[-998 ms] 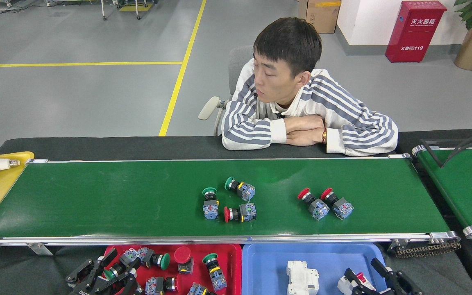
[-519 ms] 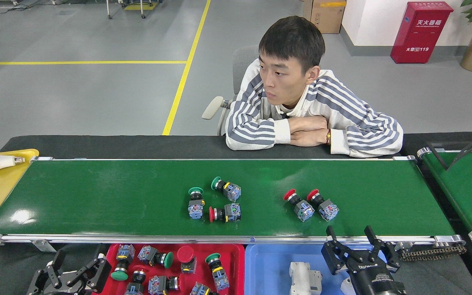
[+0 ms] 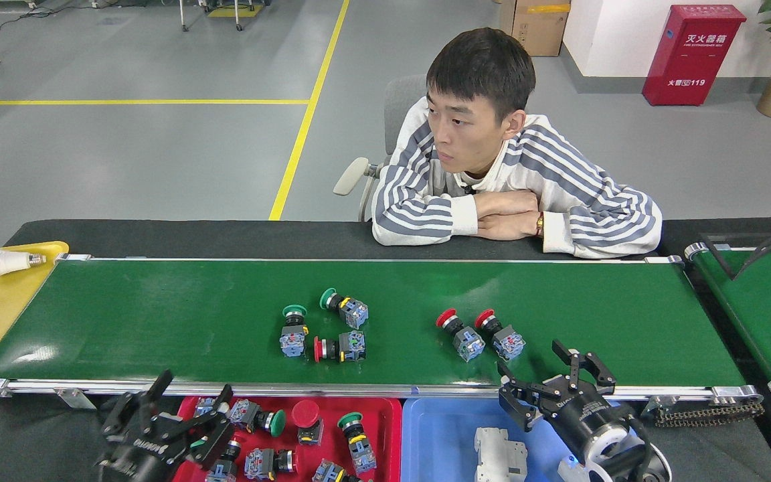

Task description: Pick switch part from conveyor to tray

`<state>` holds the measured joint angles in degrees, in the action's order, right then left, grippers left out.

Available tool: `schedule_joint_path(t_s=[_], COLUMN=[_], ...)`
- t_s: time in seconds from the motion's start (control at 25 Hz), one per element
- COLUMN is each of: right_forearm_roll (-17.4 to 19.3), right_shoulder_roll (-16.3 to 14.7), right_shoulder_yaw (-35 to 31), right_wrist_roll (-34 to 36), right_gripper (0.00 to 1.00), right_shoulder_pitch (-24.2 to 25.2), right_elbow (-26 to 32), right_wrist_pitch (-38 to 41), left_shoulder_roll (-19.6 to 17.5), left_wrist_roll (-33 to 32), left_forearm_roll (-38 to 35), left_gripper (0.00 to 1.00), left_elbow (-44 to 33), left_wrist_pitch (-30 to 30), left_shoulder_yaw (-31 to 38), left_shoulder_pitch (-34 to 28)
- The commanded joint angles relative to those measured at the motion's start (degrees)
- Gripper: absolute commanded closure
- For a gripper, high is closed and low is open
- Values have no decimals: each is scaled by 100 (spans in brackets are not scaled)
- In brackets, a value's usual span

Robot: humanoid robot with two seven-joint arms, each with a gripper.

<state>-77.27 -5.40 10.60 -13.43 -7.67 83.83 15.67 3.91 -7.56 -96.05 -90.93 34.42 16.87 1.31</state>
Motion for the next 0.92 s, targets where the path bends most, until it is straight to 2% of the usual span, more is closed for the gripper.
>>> schedule_joint_path(t_s=[0.0, 0.16, 0.36, 0.56, 0.72, 0.76, 0.8, 0.88], right_forearm_roll=[19, 19, 1, -16, -34, -34, -43, -43], right_shoulder_roll=[21, 188, 417, 786, 1111, 1181, 1296, 1436], right_shoulder_yaw=[171, 399, 663, 865, 1120, 1146, 1155, 1173], right_wrist_roll=[7, 7, 7, 16, 51, 51, 60, 77], right_gripper=[0, 0, 0, 0, 0, 0, 0, 0], right_shoulder_pitch=[-209, -437, -789, -1246, -1694, -1773, -1896, -2054], right_elbow=[-95, -368, -859, -1370, -2002, -2134, -2336, -2609], right_wrist_pitch=[59, 59, 50, 33, -20, -20, -29, -196], left_shoulder_roll=[13, -66, -83, -57, -66, -74, -83, -83], left_wrist_roll=[0, 0, 0, 0, 0, 0, 9, 27], left_forearm_roll=[-81, -90, -98, -300, -309, -309, -309, -300], left_gripper=[0, 0, 0, 1, 3, 5, 11, 33], left_elbow=[180, 831, 1130, 1455, 1797, 1859, 1938, 2061], left_wrist_pitch=[-190, -559, -550, -612, -945, -990, -1051, -1157], left_shoulder_yaw=[-70, -132, -149, -149, -158, -167, -219, -263], left_shoulder_pitch=[221, 651, 810, 994, 1240, 1284, 1363, 1451])
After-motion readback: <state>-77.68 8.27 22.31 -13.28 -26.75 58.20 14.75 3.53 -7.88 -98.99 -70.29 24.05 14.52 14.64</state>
